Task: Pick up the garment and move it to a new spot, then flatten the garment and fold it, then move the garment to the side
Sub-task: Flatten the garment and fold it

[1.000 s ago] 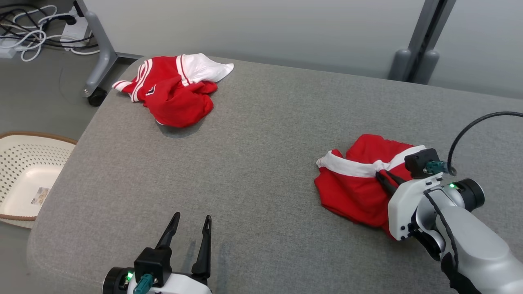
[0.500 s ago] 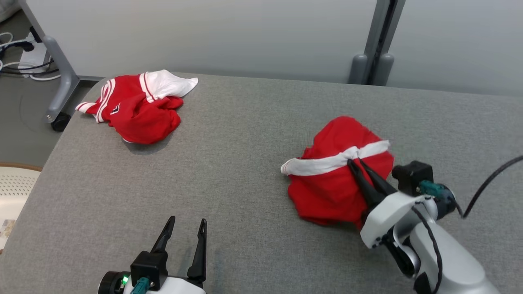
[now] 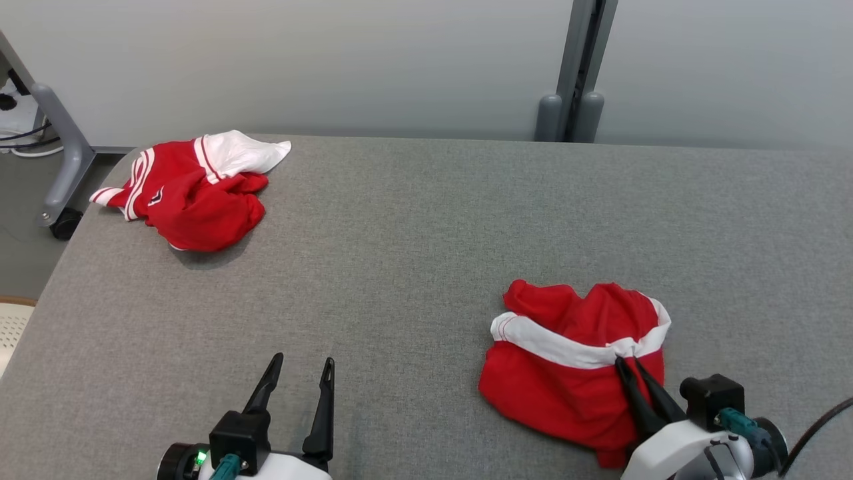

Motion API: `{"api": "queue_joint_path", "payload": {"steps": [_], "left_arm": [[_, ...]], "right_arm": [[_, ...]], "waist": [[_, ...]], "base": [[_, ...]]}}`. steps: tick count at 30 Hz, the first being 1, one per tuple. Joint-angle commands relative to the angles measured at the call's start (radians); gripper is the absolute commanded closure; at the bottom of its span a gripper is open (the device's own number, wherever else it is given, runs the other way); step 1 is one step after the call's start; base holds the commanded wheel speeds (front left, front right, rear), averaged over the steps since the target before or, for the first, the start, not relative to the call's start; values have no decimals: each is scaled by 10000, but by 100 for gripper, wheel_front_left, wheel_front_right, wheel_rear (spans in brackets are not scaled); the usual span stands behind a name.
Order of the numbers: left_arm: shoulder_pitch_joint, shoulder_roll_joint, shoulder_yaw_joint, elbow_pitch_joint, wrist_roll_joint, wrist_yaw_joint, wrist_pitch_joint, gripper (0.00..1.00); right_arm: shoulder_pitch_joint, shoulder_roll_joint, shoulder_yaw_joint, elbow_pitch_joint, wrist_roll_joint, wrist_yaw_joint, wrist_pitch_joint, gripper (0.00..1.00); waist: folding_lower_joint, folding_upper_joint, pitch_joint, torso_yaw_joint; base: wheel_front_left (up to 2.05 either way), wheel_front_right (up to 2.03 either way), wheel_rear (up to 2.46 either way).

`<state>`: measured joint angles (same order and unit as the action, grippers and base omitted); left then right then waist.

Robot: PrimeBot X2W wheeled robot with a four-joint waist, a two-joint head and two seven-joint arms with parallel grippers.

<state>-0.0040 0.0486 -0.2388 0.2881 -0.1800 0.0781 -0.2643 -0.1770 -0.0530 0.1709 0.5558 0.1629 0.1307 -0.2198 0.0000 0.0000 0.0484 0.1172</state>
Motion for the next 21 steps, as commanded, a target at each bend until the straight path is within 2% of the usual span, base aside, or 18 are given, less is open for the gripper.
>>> {"api": "queue_joint_path", "payload": {"steps": [1,7,8,11,12,13,17,21], "left_arm": [[3,34,1,-44,52,-72,-4,0],[-256,35,-203,13,-25,-121,-4,0],[-274,38,-214,33,-36,-102,-4,0],[-268,37,-250,79,-60,-75,-2,0],[-258,37,-258,83,-76,-68,-4,0],[-230,37,-260,88,-88,-57,-4,0],[-89,35,-241,114,-132,-47,-2,0],[-123,35,-228,103,-124,-57,-4,0]], "right_arm": [[309,12,-15,-253,51,2,114,100],[802,-6,69,-833,279,2,341,100],[817,-2,87,-861,294,2,375,93],[885,-4,125,-935,337,2,426,51],[900,-4,126,-959,360,2,405,13],[924,-3,115,-988,435,2,360,0],[992,-4,-85,-1217,984,2,199,0],[866,-7,-838,-1536,1209,2,80,0]], "waist": [[0,0,-2,-38],[0,0,-61,-313],[0,0,-76,-355],[0,0,-121,-445],[0,0,-139,-466],[0,0,-155,-487],[0,0,-210,-546],[0,0,-208,-498]], "base": [[0,0,0],[0,0,0],[0,0,0],[0,0,0],[0,0,0],[0,0,0],[0,0,0],[0,0,0]]}}
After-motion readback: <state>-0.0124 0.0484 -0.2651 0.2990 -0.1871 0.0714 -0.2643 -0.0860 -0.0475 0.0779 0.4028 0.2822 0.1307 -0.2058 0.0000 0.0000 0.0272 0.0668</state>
